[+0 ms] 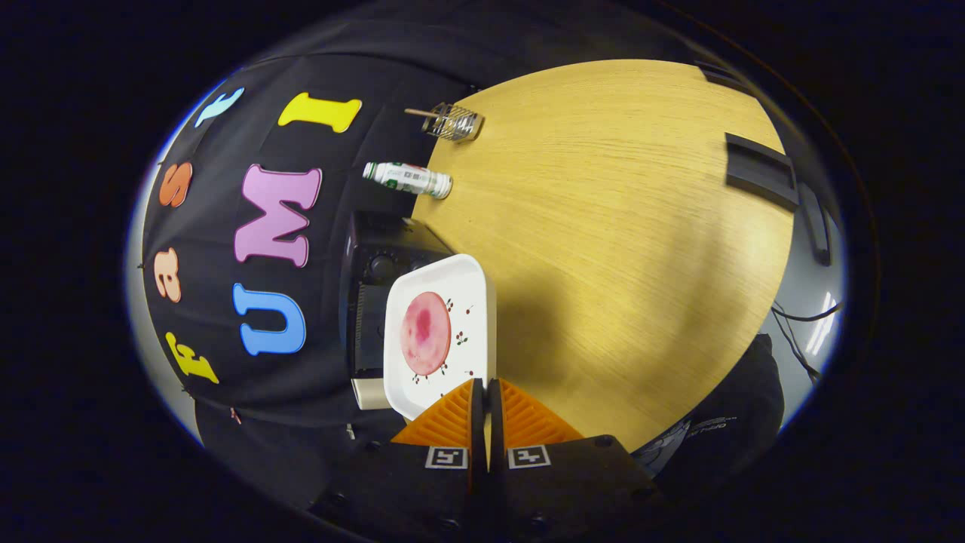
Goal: Open the toaster oven, put the food inside, and close the toaster oven door.
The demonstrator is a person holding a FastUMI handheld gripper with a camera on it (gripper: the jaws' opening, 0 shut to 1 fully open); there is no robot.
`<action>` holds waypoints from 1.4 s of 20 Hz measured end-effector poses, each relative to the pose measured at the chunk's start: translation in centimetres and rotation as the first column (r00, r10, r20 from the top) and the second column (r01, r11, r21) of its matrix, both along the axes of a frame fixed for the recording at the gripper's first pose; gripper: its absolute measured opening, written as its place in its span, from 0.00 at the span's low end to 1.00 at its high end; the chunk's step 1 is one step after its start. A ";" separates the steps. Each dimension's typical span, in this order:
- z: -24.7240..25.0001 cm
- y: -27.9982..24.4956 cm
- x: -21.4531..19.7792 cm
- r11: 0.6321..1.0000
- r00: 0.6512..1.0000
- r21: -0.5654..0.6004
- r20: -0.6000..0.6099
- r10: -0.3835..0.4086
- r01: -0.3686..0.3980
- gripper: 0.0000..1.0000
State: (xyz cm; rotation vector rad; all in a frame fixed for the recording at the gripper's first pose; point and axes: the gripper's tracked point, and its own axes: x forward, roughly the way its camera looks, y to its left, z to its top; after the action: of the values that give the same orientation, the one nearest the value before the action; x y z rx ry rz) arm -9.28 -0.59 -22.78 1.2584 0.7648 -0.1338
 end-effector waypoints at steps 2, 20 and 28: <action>0.9 2.4 2.0 0.999 0.999 -0.006 0.015 0.049 -0.049 0.05; -4.2 12.6 20.5 0.985 0.986 0.037 0.001 0.167 -0.167 0.05; -5.7 13.0 25.9 0.999 1.000 0.038 0.014 -0.015 0.014 0.05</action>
State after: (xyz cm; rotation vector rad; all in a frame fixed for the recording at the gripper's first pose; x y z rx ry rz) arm 16.64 12.41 -28.49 1.2998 0.7490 -0.1226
